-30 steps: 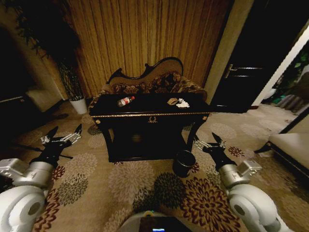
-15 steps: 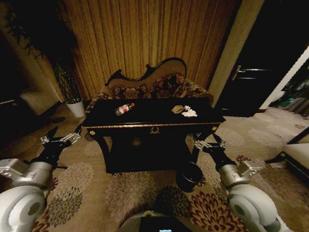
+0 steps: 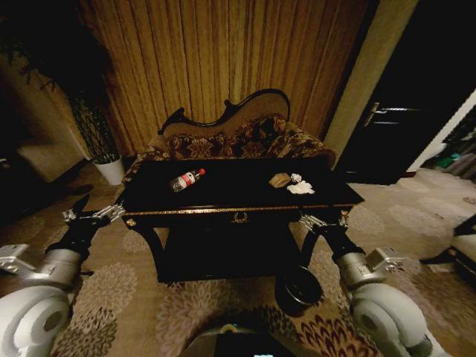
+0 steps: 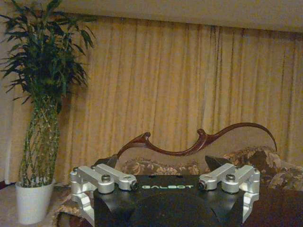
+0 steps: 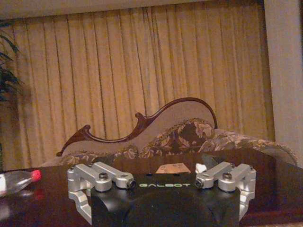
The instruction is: Move to the front of the table and place the trash on the table into the trash bin.
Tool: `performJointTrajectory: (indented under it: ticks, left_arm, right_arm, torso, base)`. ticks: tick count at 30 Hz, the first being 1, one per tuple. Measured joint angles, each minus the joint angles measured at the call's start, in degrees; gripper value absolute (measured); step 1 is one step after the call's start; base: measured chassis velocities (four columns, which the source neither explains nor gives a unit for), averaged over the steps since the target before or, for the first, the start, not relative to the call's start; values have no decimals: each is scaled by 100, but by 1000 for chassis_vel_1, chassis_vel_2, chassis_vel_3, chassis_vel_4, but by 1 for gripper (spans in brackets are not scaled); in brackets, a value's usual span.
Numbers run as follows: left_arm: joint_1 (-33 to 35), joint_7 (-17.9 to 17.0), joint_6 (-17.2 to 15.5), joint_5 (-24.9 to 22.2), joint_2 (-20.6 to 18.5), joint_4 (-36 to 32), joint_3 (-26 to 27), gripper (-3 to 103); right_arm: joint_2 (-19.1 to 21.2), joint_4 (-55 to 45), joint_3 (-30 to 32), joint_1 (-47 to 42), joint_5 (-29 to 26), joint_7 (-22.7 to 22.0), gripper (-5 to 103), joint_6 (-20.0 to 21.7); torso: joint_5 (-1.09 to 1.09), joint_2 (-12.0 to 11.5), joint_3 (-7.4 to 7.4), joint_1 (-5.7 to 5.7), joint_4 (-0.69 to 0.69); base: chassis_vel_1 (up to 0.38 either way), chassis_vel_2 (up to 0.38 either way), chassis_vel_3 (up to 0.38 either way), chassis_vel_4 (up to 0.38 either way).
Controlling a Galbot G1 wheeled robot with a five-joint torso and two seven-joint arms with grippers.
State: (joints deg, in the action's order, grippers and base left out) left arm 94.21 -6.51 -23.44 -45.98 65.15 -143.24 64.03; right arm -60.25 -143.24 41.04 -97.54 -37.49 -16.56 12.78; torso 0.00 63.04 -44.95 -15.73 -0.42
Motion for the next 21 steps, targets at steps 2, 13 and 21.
performJointTrajectory:
  ticks: [2, 13, 21]
  left_arm:
    - [0, 0, 0, 0, 0, 0, -2, 100]
    - [6, 2, 0, -22, -5, 0, 15, 100]
    - [27, 1, 0, -45, -9, 0, 43, 100]
  right_arm:
    - [0, 0, 0, -3, 0, 2, 100, 0]
    - [23, 0, 15, 15, -2, -2, 100, -25]
    - [125, 0, -6, 196, -160, -387, 100, 208]
  torso:
    - [0, 0, 0, 0, 0]
    - [-1, -3, -3, -8, 0]
    - [1, 2, 2, 6, 0]
  base:
    - [-223, 205, 215, -208]
    - [-173, 156, 164, -168]
    - [0, 6, 7, -5]
